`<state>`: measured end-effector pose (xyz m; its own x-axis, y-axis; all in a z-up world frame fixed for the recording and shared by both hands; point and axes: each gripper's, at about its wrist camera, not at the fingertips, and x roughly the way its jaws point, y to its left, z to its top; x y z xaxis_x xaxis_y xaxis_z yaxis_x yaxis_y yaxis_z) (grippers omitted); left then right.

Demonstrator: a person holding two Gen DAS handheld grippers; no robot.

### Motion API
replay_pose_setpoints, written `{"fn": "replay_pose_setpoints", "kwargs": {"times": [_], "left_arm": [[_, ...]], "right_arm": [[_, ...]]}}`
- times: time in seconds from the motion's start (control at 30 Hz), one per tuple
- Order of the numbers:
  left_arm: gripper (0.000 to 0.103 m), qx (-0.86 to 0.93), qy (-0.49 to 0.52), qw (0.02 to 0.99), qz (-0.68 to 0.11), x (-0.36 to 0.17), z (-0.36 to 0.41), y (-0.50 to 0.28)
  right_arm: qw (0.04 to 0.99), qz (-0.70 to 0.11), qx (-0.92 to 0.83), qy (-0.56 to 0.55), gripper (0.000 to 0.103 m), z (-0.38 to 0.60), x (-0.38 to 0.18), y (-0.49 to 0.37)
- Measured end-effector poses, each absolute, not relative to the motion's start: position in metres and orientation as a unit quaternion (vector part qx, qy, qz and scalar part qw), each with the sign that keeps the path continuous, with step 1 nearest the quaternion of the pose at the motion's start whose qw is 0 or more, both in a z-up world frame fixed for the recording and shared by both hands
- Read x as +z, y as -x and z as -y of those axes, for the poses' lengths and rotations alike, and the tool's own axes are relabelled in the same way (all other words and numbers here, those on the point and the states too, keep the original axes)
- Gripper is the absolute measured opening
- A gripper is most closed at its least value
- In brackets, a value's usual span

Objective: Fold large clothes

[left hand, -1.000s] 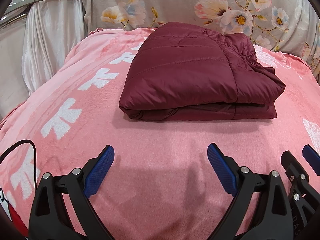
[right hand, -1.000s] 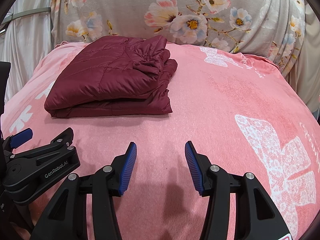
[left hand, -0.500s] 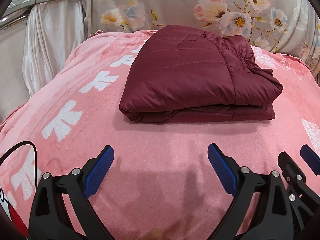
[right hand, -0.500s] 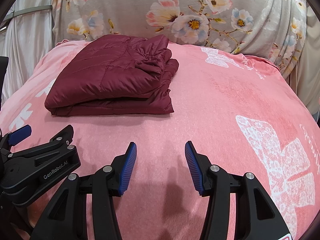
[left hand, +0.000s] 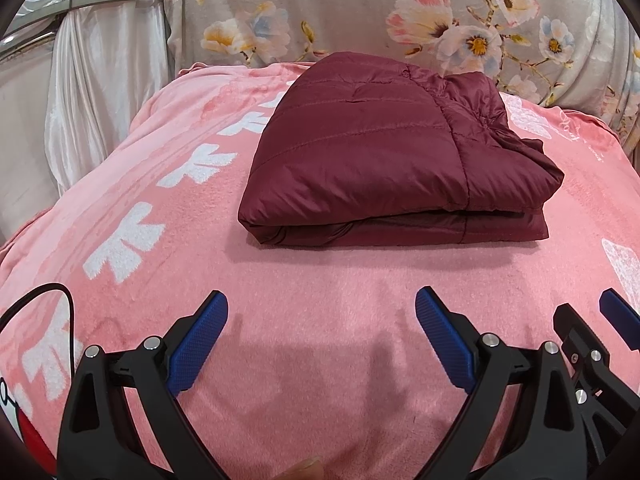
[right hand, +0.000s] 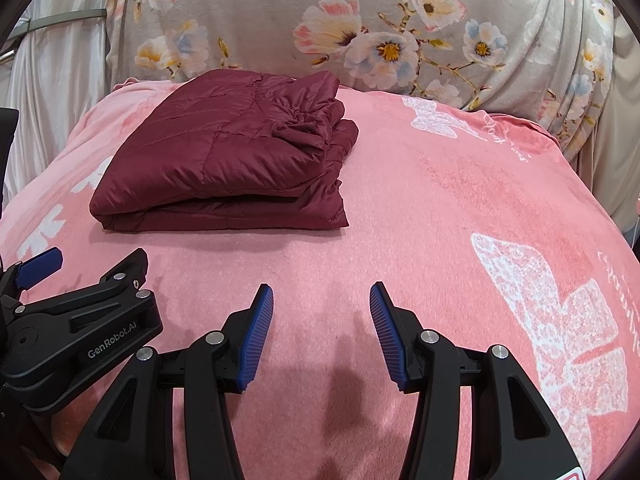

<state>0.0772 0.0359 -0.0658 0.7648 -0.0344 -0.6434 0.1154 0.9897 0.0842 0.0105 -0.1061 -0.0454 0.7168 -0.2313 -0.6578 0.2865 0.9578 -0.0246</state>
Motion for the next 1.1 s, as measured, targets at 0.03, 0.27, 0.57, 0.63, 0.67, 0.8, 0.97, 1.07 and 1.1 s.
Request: {"fn": "replay_pose_setpoints", "kwargs": {"times": [0.03, 0.27, 0.57, 0.63, 0.67, 0.8, 0.97, 1.07, 1.1], "left_arm": [[0.092, -0.040, -0.060, 0.937, -0.340, -0.0660, -0.0356, -0.0770], [0.092, -0.044, -0.058, 0.939, -0.337, -0.0624, -0.0361, -0.0773], [0.092, -0.042, -0.060, 0.939, -0.337, -0.0631, -0.0293, -0.0731], [0.092, -0.042, -0.059, 0.938, -0.338, -0.0629, -0.0291, -0.0727], [0.092, -0.043, -0.058, 0.939, -0.337, -0.0627, -0.0290, -0.0725], [0.092, -0.042, -0.058, 0.939, -0.337, -0.0631, -0.0282, -0.0714], [0.092, -0.041, -0.059, 0.940, -0.334, -0.0627, -0.0286, -0.0717], [0.092, -0.039, -0.059, 0.940, -0.333, -0.0623, -0.0277, -0.0710], [0.092, -0.040, -0.059, 0.941, -0.332, -0.0624, -0.0276, -0.0706]], "right_arm": [[0.926, -0.349, -0.140, -0.040, 0.050, 0.1054, -0.0455, -0.0107], [0.926, -0.349, -0.140, -0.038, 0.050, 0.1046, -0.0456, -0.0110], [0.926, -0.349, -0.140, -0.037, 0.050, 0.1047, -0.0453, -0.0110], [0.926, -0.349, -0.140, -0.037, 0.050, 0.1045, -0.0453, -0.0110], [0.926, -0.349, -0.140, -0.037, 0.050, 0.1037, -0.0456, -0.0113], [0.926, -0.349, -0.141, -0.037, 0.050, 0.1042, -0.0456, -0.0111], [0.926, -0.349, -0.141, -0.036, 0.051, 0.1045, -0.0458, -0.0110], [0.926, -0.349, -0.140, -0.036, 0.051, 0.1044, -0.0462, -0.0111], [0.926, -0.349, -0.140, -0.036, 0.051, 0.1053, -0.0460, -0.0108]]}}
